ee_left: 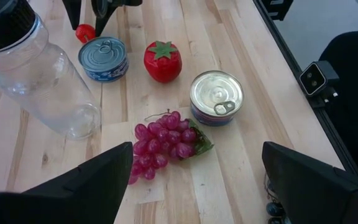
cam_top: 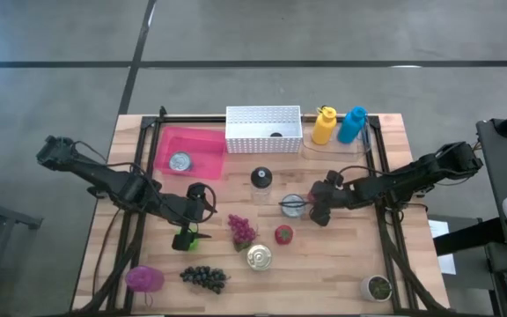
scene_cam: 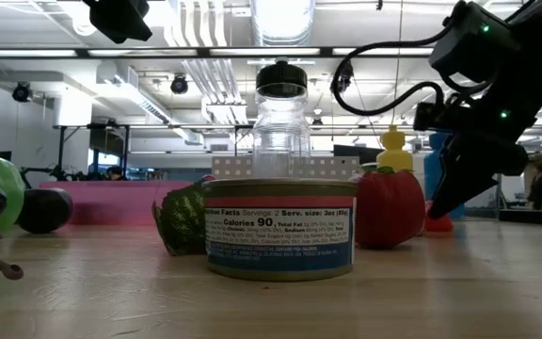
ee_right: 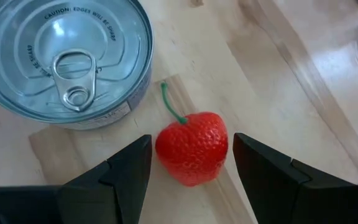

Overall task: Pick & Place Food Item
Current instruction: Put the red strawberry into the white bin

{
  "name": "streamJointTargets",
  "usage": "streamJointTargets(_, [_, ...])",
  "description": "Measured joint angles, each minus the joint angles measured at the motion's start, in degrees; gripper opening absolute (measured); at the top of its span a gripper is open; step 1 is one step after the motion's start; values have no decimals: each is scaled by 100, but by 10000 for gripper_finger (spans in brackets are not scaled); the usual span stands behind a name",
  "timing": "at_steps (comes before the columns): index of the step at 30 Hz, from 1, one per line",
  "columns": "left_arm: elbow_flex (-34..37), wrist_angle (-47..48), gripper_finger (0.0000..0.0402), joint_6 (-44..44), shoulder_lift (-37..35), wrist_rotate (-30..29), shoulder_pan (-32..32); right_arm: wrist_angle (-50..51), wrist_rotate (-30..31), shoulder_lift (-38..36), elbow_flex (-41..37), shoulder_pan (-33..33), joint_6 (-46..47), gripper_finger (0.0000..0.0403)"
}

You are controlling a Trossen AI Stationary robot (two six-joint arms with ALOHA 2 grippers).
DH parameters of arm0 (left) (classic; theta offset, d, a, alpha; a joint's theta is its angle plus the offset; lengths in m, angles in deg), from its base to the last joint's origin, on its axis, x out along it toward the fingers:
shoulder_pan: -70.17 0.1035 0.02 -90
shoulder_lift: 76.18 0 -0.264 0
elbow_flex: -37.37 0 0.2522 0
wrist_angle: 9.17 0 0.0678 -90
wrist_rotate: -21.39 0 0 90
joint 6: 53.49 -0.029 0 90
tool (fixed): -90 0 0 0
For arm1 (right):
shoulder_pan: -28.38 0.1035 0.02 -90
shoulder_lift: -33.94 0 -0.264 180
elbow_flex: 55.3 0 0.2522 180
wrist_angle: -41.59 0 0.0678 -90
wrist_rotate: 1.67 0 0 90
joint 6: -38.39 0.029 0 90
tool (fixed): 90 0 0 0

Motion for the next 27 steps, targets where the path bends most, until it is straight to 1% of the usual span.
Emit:
streamJointTargets(5, [0,-1,359,-1,0,1,-1,-20,163,162,-40,0,0,224])
streamJointTargets(10, [0,0,356,0,0,1,0,-341,168,556,-12,-2,2,224])
streamJointTargets(14, [0,-1,361,0,0,1,0,-383,199,806,100,2,9,221])
streamJointTargets(17, [0,0,363,0,0,0,0,-382,195,898,159,2,13,210])
streamJointTargets(23, [0,0,359,2,0,2,-2,-360,166,886,168,2,2,173])
streamJointTargets(27, [7,1,356,21,0,2,0,-341,159,860,166,2,2,171])
